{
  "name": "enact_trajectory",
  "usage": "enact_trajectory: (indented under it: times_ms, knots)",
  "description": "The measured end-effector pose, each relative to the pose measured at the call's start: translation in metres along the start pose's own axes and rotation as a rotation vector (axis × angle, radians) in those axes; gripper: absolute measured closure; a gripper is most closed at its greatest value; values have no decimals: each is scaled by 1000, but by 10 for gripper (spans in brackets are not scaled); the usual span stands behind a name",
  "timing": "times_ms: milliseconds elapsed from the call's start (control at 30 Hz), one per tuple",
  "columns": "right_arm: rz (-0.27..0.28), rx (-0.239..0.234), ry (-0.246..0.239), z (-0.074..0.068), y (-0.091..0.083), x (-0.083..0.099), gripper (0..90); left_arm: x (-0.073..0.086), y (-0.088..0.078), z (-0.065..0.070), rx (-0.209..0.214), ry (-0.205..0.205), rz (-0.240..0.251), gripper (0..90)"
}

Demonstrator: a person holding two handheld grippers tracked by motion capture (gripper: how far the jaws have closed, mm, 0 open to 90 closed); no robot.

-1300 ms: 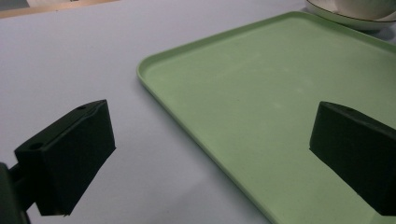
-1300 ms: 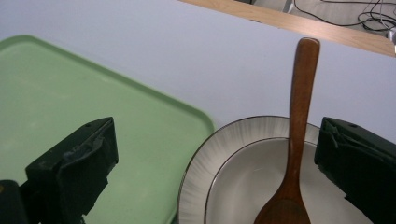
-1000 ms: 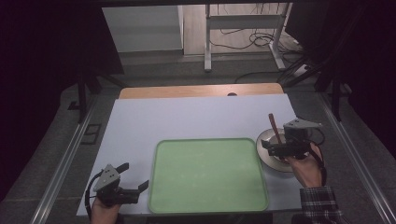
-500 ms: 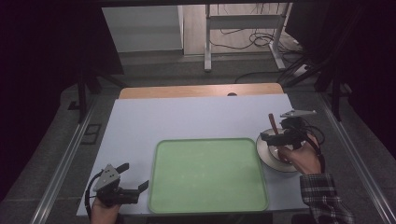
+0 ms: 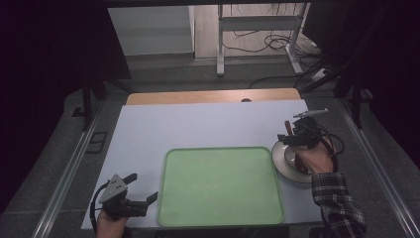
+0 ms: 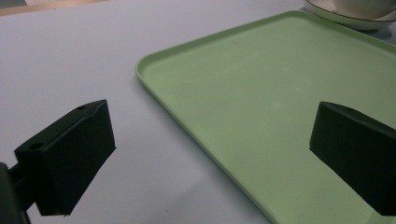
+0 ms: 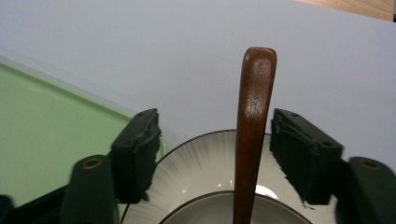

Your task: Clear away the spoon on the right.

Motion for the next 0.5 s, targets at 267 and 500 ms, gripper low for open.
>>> enact_trajectory:
  times_ms: [267, 500]
  knots:
    - [-36, 28, 10, 4, 9, -4, 485, 0, 0, 0, 1, 1, 0, 0]
    - [-57, 55, 11, 9, 11, -5, 673, 0, 0, 0, 2, 3, -2, 0]
Point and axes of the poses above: each handheld gripper's, and its own axes: y roughly forward along the jaws, x roughly out of its underside, z roughly to its right, the point moved 3 cm from there along y, roughly forward along the jaws, and after that the axes turned 5 degrees about -z, right-handed, at the moved point
